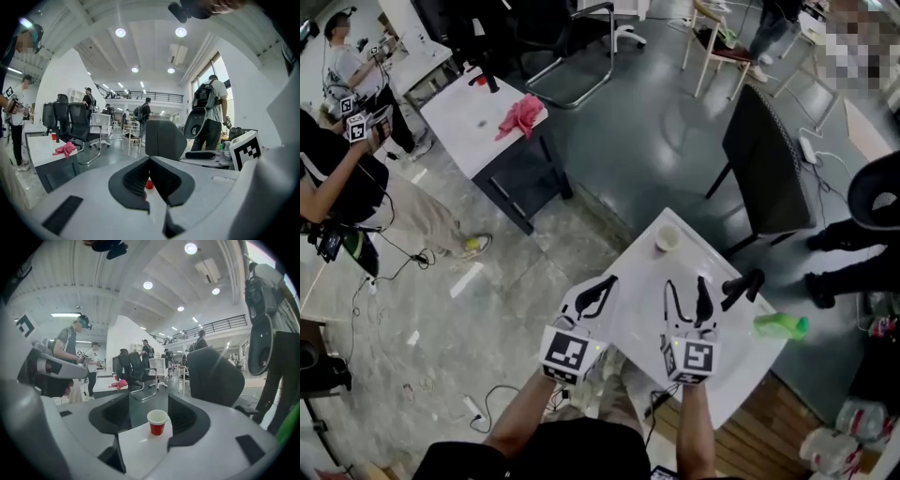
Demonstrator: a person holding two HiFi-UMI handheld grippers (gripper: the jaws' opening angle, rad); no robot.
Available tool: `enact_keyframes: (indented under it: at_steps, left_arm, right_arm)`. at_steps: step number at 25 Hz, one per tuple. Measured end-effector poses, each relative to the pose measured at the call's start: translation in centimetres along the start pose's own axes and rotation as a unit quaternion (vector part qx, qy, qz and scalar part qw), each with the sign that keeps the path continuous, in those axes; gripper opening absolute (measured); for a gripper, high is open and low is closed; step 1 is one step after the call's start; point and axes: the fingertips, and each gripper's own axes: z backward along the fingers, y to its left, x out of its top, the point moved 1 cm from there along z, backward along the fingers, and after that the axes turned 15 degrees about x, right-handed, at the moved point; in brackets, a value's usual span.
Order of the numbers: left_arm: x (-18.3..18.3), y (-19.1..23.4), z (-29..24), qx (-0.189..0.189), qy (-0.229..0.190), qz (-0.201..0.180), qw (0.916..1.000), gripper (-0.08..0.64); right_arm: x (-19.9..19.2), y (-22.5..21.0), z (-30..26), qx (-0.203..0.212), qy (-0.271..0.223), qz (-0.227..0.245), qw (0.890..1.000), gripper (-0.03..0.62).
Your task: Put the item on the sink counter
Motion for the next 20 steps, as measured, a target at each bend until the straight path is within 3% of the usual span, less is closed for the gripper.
enact_keyframes:
  at_steps: [20]
  left_arm:
    - [4.0,-4.5,10.5,-0.054,-0.049,-0.013,0.9972,0.002]
  right_arm:
    - [3.9,4.8,14.0,-0.076,-0.054,0.01,0.996,0.156]
